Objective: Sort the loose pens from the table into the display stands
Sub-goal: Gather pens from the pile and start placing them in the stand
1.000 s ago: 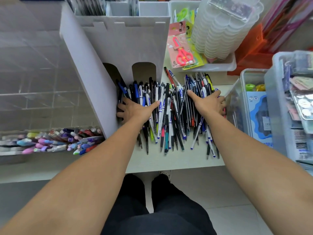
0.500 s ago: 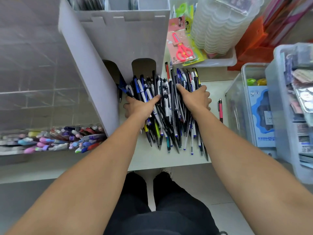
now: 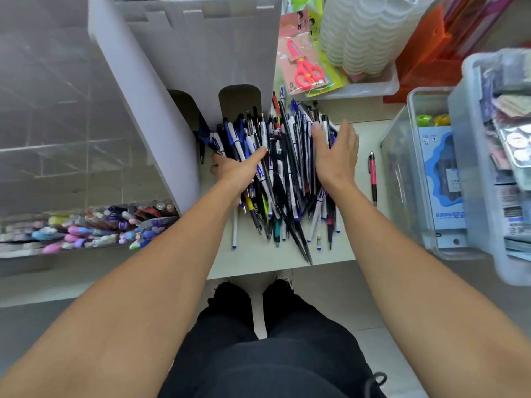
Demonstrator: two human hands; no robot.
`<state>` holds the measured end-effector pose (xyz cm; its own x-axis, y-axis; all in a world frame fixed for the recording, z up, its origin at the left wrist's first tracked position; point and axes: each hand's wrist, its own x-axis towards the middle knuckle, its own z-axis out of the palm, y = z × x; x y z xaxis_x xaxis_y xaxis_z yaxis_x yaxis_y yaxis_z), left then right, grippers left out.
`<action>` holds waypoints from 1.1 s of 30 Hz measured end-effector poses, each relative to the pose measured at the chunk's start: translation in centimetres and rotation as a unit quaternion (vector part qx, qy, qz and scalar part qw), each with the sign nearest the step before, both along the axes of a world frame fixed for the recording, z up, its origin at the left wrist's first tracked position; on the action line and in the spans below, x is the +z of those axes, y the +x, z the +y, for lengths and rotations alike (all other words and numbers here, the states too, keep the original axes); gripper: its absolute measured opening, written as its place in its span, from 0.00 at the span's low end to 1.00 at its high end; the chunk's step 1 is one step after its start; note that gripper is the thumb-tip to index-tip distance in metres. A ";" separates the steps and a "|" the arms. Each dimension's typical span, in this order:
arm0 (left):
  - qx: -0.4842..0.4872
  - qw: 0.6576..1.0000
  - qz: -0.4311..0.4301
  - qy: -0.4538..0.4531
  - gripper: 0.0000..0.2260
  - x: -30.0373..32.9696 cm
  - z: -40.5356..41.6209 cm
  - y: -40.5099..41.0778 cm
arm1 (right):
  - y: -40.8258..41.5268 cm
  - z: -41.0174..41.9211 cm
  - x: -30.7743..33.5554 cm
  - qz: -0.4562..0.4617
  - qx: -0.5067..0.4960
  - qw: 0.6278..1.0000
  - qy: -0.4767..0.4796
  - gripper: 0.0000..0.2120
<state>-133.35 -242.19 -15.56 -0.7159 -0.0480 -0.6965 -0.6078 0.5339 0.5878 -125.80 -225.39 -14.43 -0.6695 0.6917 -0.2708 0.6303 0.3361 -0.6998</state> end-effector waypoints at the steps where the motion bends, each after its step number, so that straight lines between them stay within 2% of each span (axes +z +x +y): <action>1: -0.002 1.000 0.005 0.001 0.55 0.0 0.0 0.1 | 1.6 -0.4 0.3 -0.010 0.049 0.998 0.036 0.50; 5: -0.016 1.000 0.023 0.000 0.55 0.3 -0.1 0.6 | 8.1 -3.1 -0.7 -0.105 0.245 0.952 0.152 0.71; 7: -0.030 0.999 0.027 0.001 0.55 0.4 -0.3 0.7 | 10.2 -3.5 -2.5 -0.136 0.298 0.928 0.179 0.75; 9: -0.046 0.998 0.037 0.001 0.55 0.4 -0.6 0.9 | 11.1 -3.5 -4.0 -0.149 0.324 0.916 0.182 0.74; 14: -0.071 0.996 0.049 0.015 0.56 -0.2 -1.5 1.4 | 10.3 -2.3 -5.0 -0.138 0.306 0.918 0.210 0.63; 18: -0.067 0.996 0.054 0.000 0.56 0.0 -1.5 1.7 | 9.8 -1.3 -4.7 -0.131 0.302 0.916 0.231 0.61; 23: -0.044 0.997 0.055 -0.024 0.55 0.1 -1.4 1.6 | 10.2 -1.9 -3.9 -0.143 0.262 0.902 0.312 0.58; 24: -0.028 0.998 0.056 -0.025 0.55 0.3 -1.3 1.7 | 10.5 -2.4 -3.8 -0.138 0.239 0.905 0.325 0.55; 26: 0.000 0.998 0.052 -0.027 0.56 0.6 -0.9 2.0 | 11.1 -3.3 -3.8 -0.122 0.186 0.912 0.345 0.41; 28: 0.014 0.998 0.048 -0.034 0.56 0.6 -0.6 2.2 | 11.7 -4.0 -3.9 -0.144 0.163 0.926 0.309 0.29; 30: 0.015 0.998 0.045 -0.036 0.57 0.5 -0.4 2.4 | 12.5 -4.5 -4.4 -0.165 0.167 0.935 0.264 0.23; 33: 0.010 0.999 0.036 -0.027 0.57 0.6 -0.3 2.1 | 13.3 -5.0 -5.0 -0.124 0.186 0.939 0.260 0.17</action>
